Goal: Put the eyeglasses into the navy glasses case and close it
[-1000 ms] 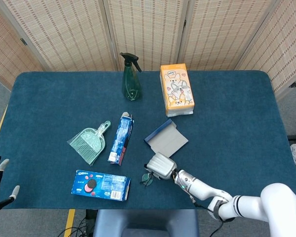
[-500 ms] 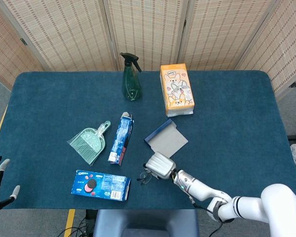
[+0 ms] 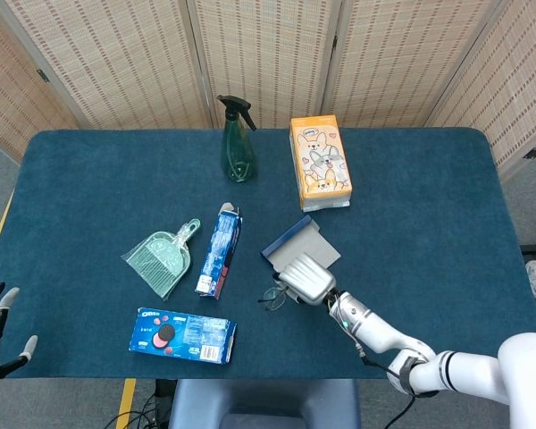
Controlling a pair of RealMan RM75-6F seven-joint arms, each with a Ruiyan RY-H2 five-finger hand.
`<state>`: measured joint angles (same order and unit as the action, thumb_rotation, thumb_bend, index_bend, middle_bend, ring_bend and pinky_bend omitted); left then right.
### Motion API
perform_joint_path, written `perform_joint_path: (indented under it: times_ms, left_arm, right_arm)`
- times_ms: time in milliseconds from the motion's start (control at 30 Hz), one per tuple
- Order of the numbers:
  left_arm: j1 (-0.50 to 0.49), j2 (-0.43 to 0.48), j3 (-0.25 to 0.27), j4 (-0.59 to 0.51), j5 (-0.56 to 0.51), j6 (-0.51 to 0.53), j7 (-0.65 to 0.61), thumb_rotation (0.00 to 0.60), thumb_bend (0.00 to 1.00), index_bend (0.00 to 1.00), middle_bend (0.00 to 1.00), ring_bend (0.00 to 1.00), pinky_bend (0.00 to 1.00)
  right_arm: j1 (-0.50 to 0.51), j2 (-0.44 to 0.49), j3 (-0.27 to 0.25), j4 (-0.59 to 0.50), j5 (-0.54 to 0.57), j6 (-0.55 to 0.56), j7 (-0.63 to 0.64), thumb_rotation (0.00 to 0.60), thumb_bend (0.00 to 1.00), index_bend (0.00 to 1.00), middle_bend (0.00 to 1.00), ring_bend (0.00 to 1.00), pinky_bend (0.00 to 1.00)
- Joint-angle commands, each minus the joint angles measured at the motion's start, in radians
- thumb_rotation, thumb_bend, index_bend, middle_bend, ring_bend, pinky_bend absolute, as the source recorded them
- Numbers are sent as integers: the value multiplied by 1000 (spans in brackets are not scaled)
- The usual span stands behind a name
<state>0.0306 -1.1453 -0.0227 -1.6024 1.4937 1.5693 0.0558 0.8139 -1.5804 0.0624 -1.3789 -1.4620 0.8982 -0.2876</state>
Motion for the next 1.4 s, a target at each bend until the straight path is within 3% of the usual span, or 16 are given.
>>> perform_joint_path:
  times_ms: [33, 533, 1067, 1133, 1233, 1400]
  left_arm:
    - [-2, -1, 0, -2, 3, 0, 2, 600, 361, 104, 0, 5, 138]
    - [3, 1, 1, 0, -9, -3, 5, 600, 361, 104, 0, 5, 138]
    - [2, 0, 0, 2, -16, -9, 7, 600, 361, 104, 0, 5, 138]
    - [3, 1, 1, 3, -18, -9, 6, 600, 361, 104, 0, 5, 138]
    - [2, 1, 1, 4, -20, -14, 5, 600, 361, 104, 0, 5, 138]
    - [-1, 1, 1, 3, -16, -14, 4, 600, 361, 104, 0, 5, 138]
  right_arm:
    - [0, 1, 15, 47, 39, -26, -6, 600, 452, 613, 1000, 1000, 1000]
    - [30, -103, 51, 281, 96, -80, 51, 600, 451, 613, 1000, 1000, 1000]
    - [72, -193, 88, 411, 128, -100, 34, 600, 452, 606, 1000, 1000, 1000]
    - [70, -195, 88, 411, 130, -98, 34, 600, 449, 536, 1000, 1000, 1000]
    - [66, -192, 89, 406, 133, -92, 31, 600, 432, 356, 1000, 1000, 1000]
    - [61, -182, 94, 391, 145, -87, 23, 600, 402, 187, 1000, 1000, 1000]
